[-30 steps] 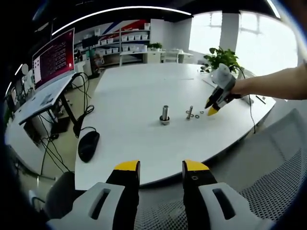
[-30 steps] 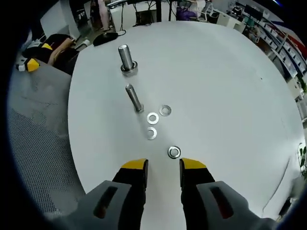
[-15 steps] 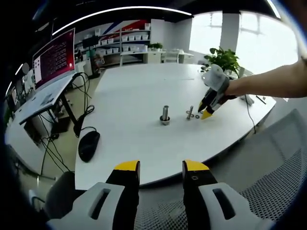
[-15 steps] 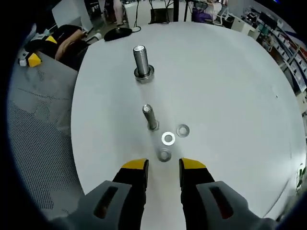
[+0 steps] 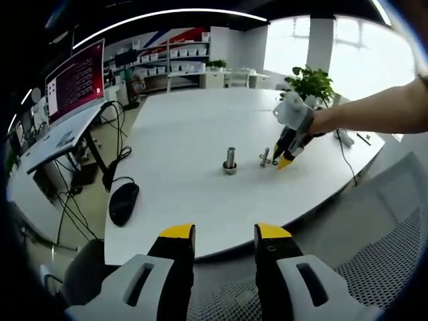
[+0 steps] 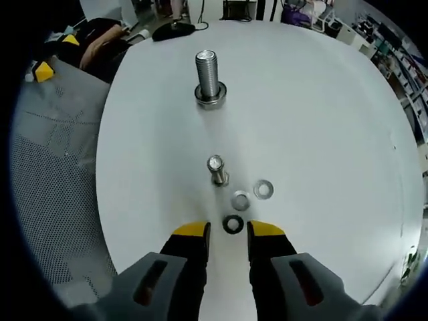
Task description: Place the washer onto the threaded stud by aligning its center hole with the stud, sliding it down to the base, and recovering from edge contact or off-axis alignment until the washer reaches the visible bottom stop.
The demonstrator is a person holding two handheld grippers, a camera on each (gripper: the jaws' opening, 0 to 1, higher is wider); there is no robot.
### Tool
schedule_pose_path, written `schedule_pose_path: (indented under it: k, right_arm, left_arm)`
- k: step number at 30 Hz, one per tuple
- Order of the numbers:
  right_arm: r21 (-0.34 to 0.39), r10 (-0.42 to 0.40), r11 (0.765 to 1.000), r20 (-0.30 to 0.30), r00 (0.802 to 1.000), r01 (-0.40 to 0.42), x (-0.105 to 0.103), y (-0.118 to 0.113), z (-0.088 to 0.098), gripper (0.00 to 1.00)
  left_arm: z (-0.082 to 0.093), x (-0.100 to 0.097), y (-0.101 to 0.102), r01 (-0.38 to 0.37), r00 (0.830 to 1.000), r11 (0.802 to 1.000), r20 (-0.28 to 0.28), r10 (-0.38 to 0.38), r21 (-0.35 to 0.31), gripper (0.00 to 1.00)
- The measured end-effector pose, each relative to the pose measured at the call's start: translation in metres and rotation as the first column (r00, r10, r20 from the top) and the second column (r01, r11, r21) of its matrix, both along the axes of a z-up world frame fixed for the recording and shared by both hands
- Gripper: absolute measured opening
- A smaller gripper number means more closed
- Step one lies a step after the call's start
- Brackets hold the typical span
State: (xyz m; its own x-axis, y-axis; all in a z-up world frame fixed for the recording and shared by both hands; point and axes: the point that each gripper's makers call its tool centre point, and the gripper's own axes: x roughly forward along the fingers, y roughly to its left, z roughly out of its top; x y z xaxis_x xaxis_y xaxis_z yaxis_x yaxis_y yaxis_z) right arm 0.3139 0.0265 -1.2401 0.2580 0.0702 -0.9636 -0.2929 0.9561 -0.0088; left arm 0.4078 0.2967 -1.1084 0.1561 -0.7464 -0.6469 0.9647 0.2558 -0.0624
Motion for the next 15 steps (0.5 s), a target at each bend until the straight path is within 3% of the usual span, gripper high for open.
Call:
schedule_pose_path:
  k: [5, 15]
  right_arm:
    - [-0.002, -0.073, 0.997, -0.018, 0.997, 0.073, 0.0026, -0.0045, -0.0005, 0.19]
    - [-0.030, -0.050, 0.998, -0.069, 0.996, 0.048, 0.0032, -0.0057, -0.0023, 0.18]
  left_arm:
    - [0.0000, 0.0007, 0.0004, -0.003, 1.000, 1.000, 0.000, 0.003, -0.001, 0.34]
    - [0.0011, 0.0004, 0.0000, -0.007, 1.000, 1.000, 0.000, 0.007, -0.004, 0.34]
